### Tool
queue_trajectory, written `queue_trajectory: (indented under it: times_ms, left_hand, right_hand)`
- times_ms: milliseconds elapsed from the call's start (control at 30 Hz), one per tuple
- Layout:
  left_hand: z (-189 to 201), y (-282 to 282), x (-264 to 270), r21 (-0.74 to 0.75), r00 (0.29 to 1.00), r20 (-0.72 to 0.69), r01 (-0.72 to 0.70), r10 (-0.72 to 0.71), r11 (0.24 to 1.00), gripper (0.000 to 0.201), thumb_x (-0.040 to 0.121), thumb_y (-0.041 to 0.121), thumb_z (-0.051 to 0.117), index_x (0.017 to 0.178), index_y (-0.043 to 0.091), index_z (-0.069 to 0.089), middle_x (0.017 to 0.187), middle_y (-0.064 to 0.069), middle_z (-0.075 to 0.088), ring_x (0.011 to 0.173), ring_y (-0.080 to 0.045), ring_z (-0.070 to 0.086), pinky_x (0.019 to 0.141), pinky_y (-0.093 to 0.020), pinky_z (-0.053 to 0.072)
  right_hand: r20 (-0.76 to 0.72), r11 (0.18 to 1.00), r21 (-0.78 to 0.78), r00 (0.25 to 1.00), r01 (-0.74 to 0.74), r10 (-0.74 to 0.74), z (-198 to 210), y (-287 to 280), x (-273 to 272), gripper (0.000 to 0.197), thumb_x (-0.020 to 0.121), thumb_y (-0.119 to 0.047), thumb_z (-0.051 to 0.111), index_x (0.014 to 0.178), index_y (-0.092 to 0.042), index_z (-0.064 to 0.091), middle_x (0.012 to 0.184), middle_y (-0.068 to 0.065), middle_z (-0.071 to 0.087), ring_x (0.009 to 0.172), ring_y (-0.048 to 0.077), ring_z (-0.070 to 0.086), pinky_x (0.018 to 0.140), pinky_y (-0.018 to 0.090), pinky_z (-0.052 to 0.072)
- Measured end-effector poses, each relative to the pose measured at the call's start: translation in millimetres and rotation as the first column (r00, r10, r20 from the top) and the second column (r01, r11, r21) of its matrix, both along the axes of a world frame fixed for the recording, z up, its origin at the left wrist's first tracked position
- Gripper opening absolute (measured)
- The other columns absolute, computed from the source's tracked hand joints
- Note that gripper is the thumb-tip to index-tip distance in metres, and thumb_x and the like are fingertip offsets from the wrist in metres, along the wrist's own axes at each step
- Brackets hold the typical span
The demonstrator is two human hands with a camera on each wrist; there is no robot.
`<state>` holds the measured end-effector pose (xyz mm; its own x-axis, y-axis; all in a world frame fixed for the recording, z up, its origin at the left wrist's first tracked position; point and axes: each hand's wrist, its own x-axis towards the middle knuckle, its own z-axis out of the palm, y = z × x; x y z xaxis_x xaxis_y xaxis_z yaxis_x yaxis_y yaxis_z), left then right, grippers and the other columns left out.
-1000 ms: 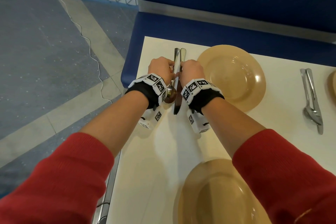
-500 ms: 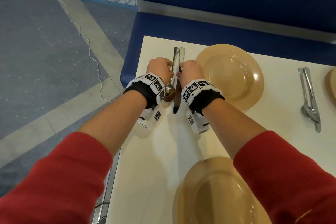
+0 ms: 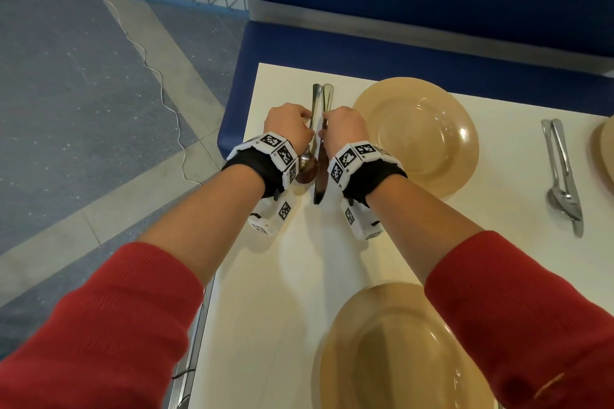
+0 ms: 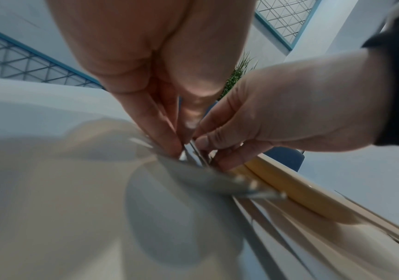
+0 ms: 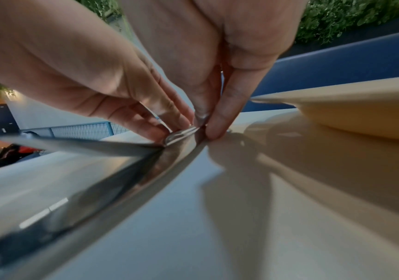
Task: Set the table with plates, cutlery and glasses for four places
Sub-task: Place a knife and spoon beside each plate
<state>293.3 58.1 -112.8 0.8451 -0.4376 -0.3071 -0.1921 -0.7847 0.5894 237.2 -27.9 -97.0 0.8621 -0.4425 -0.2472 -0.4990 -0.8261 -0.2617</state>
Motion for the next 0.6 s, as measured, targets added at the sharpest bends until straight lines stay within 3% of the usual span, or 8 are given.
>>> queue_trajectory:
  times_ms: [200,333,467,533,600]
  left_hand:
    - [9.9,4.0,-6.1,-0.021,0.998,0.043,-0.044,0.045,0.999,0.033,0.091,0.013,0.051,0.122,0.016,0.061,0.116,-0.008,0.066,0.104,-0.023,0.062,0.092,-0.028,0.048]
    - [29.8,-5.0,-21.3,-0.107,0.986,0.122,-0.1,0.113,0.989,0.034,0.091,0.011,0.047,0.119,0.022,0.062,0.107,-0.002,0.067,0.084,-0.014,0.056,0.072,-0.022,0.042]
    - [58.6,-46.3,-62.8,-0.273,0.993,0.076,-0.067,0.091,0.96,0.035,0.086,0.012,0.05,0.118,0.023,0.058,0.093,0.004,0.062,0.084,-0.014,0.057,0.078,-0.025,0.047]
    - [70.0,-68.1,-83.9,-0.328,0.999,0.025,-0.028,0.039,0.944,0.038,0.085,0.014,0.055,0.122,0.021,0.052,0.094,0.005,0.058,0.085,-0.013,0.056,0.081,-0.027,0.048]
    - [80.7,-104.2,-121.2,-0.37,0.999,-0.001,0.043,-0.047,0.928,0.044,0.084,0.018,0.06,0.126,0.019,0.048,0.101,0.004,0.055,0.086,-0.012,0.054,0.083,-0.027,0.048]
  right_hand:
    - [0.065,1.0,0.029,0.998,0.002,-0.004,5.2,-5.1,-10.0,0.027,0.095,-0.009,0.048,0.117,-0.005,0.062,0.116,0.016,0.062,0.107,0.029,0.059,0.091,0.034,0.049]
    - [0.227,0.991,0.113,0.969,0.072,-0.096,19.3,-19.9,-28.9,0.034,0.095,-0.012,0.051,0.128,-0.014,0.057,0.124,0.01,0.059,0.113,0.025,0.056,0.094,0.032,0.045]
    - [0.417,0.973,0.168,0.883,0.158,-0.216,50.2,-58.1,-73.8,0.035,0.093,-0.01,0.049,0.128,-0.013,0.054,0.131,0.005,0.048,0.111,0.02,0.055,0.095,0.027,0.042]
    - [0.469,0.965,0.165,0.844,0.205,-0.259,62.0,-77.9,-95.0,0.034,0.088,-0.003,0.05,0.12,-0.012,0.054,0.127,0.005,0.046,0.104,0.02,0.055,0.088,0.026,0.045]
    - [0.507,0.947,0.168,0.8,0.274,-0.321,73.4,-113.5,-134.4,0.033,0.084,-0.001,0.052,0.116,-0.01,0.051,0.123,0.006,0.046,0.104,0.02,0.053,0.084,0.02,0.04]
